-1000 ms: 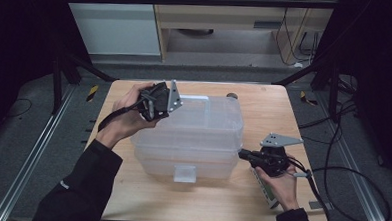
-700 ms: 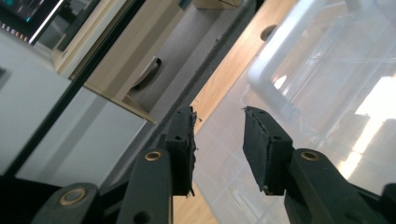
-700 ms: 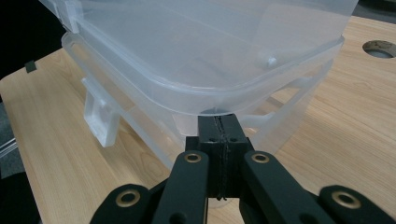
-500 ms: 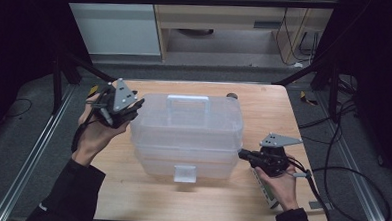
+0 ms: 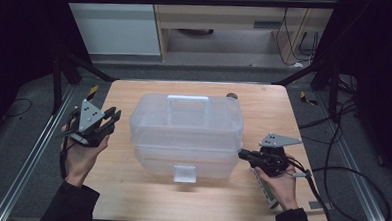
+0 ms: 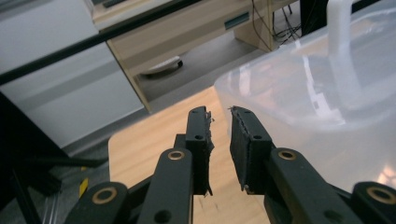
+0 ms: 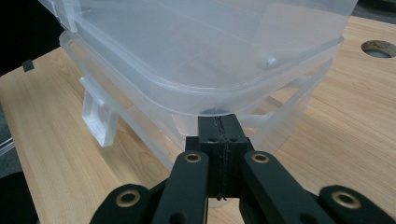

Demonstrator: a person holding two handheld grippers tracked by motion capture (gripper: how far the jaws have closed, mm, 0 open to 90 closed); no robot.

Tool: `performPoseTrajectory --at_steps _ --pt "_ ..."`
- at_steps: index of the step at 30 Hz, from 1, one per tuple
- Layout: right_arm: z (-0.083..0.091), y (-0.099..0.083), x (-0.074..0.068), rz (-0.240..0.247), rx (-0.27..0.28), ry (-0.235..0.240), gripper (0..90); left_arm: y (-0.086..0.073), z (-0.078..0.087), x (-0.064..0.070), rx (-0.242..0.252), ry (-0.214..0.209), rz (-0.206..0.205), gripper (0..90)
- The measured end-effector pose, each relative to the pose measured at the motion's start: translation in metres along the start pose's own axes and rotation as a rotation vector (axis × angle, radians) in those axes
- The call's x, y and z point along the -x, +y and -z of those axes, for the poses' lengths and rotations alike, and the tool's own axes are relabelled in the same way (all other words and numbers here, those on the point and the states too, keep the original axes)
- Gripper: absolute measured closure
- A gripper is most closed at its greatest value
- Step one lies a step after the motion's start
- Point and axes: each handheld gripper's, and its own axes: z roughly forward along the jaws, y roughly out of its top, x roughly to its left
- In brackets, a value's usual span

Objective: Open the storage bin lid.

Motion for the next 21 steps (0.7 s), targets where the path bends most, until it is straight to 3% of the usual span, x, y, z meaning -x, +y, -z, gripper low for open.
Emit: performPoseTrajectory --at_steps 11,14,21 --pt "0.001 0.001 0.0 0.005 0.013 -0.002 90.0 -0.058 0.0 0.007 -0.053 -0.049 0.09 77.2" --pt "0.001 0.001 0.0 0.006 0.015 -0.001 90.0 -0.068 -0.007 0.013 -0.092 -0.065 0.079 77.1" --pt "0.001 0.002 0.001 0.014 0.017 -0.007 90.0 -0.072 -0.013 0.024 -0.097 -0.094 0.062 76.5"
